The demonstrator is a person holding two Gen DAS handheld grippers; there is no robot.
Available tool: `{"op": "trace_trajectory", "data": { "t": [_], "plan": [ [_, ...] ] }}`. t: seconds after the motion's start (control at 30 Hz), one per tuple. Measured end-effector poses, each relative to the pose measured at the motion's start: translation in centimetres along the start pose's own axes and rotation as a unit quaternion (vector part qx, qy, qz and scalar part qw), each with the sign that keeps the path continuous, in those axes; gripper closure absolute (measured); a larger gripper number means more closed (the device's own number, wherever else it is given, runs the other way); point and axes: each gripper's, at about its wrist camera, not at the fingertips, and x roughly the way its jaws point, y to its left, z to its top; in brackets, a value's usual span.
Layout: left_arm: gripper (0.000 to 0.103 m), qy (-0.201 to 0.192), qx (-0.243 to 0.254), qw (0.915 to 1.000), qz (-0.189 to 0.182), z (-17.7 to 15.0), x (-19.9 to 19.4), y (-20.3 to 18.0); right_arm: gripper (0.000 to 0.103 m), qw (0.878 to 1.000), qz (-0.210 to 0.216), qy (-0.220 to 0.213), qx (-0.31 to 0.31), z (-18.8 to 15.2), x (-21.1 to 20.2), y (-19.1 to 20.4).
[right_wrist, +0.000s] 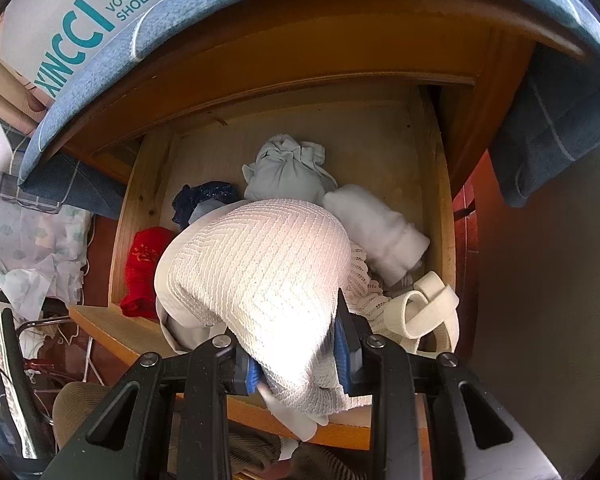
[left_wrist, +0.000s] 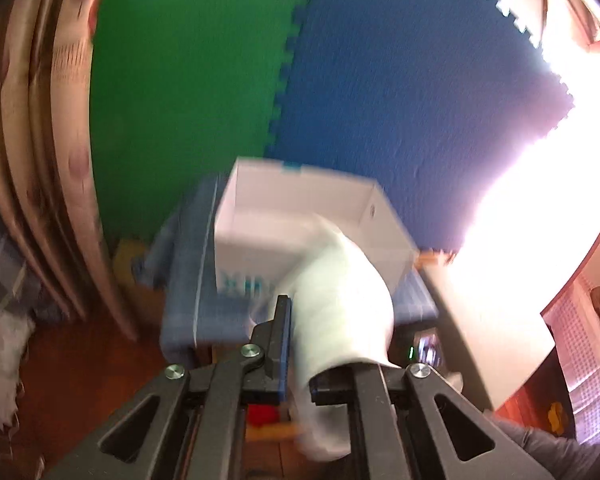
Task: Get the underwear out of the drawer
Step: 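Lift the white garment with the left tool and lower it into the white box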
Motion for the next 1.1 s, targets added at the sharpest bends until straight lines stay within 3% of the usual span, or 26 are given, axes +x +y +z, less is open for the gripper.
{"op": "trace_trajectory", "data": {
  "t": [0.13, 0.27, 0.33, 0.53, 0.67, 0.87, 1.1],
  "plan": [
    [0.097, -0.023, 0.014, 0.9995, 0.015, 4.9, 0.4, -0.6, 0.076, 1.000, 0.004, -0.002, 0.003, -0.1, -0.1, -0.1],
    [0.098, -0.007, 0.013, 0.9996, 0.023, 7.3, 3.9, -1.5, 0.076, 1.000, 0.010, -0.006, 0.014, -0.2, -0.2, -0.5],
    [0.098, 0.003, 0.008, 0.9999, 0.009, 8.2, 5.3, -1.9, 0.076, 1.000, 0.013, -0.006, 0.020, -0.2, -0.2, -0.8],
    [0.098, -0.037, 0.040, 0.9984, 0.017, 12.8, 5.8, -3.8, 0.076, 0.999, 0.027, 0.000, 0.031, -0.3, -0.1, -1.0],
    [0.098, -0.062, 0.071, 0.9945, 0.045, 15.9, 6.8, -4.9, 0.076, 0.999, 0.030, -0.004, 0.038, -0.2, -0.3, -1.2],
    [0.098, -0.026, 0.067, 0.9951, 0.067, 16.4, 12.8, -2.5, 0.076, 0.999, 0.025, -0.010, 0.032, -0.2, -0.6, -0.9],
    [0.098, 0.033, 0.071, 0.9918, 0.102, 12.9, 20.6, 0.5, 0.076, 0.999, 0.027, -0.008, 0.034, -0.1, -0.5, -1.0]
  ]
}}
